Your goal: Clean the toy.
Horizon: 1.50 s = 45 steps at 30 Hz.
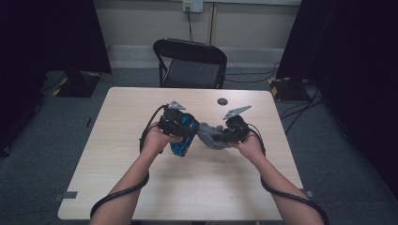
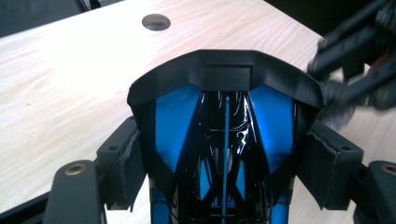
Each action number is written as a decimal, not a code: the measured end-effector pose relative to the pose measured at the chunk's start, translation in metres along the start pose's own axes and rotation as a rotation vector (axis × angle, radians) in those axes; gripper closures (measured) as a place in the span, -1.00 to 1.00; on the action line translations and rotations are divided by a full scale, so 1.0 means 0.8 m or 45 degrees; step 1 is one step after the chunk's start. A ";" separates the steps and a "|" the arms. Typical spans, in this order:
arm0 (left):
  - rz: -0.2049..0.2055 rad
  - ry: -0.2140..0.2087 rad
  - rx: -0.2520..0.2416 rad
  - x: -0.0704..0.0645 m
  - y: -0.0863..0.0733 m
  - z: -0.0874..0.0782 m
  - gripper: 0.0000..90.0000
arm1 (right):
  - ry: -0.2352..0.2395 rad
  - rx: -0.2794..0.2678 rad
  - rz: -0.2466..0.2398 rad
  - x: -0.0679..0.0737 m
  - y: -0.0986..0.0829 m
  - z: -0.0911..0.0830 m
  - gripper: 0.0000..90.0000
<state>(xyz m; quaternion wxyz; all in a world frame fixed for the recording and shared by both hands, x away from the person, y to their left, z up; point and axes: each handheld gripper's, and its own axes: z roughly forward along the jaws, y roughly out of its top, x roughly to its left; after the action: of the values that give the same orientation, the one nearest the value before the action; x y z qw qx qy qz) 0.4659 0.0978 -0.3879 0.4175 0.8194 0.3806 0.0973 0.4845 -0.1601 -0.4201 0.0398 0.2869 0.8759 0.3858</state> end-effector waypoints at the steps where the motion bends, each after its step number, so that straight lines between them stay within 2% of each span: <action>1: 0.000 0.000 0.002 0.000 -0.001 0.000 -0.43 | -0.014 -0.005 0.000 -0.003 0.003 -0.005 0.69; 6: -0.004 -0.005 0.016 -0.001 -0.008 0.003 -0.43 | -0.047 -0.060 0.029 -0.015 0.013 -0.024 0.69; 9: -0.001 -0.008 0.030 -0.001 -0.014 0.006 -0.43 | -0.064 -0.068 0.025 -0.018 0.019 -0.032 0.69; 19: 0.001 -0.036 0.054 -0.002 -0.024 0.017 -0.43 | -0.075 -0.110 0.026 -0.019 0.038 -0.039 0.69; 23: 0.011 -0.046 0.057 -0.006 -0.025 0.021 -0.43 | -0.058 -0.130 0.033 -0.018 0.042 -0.039 0.69; 35: 0.031 -0.069 0.047 -0.015 -0.018 0.020 -0.43 | -0.006 -0.094 -0.014 0.001 0.046 -0.016 0.69; 45: 0.037 -0.066 0.049 -0.015 -0.014 0.018 -0.43 | 0.032 -0.111 0.015 0.002 0.040 -0.011 0.69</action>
<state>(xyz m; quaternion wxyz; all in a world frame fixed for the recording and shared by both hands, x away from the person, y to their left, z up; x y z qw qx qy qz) 0.4583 0.0844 -0.4032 0.4099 0.8350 0.3594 0.0747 0.4958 -0.1479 -0.3917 0.0390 0.2852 0.8569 0.4276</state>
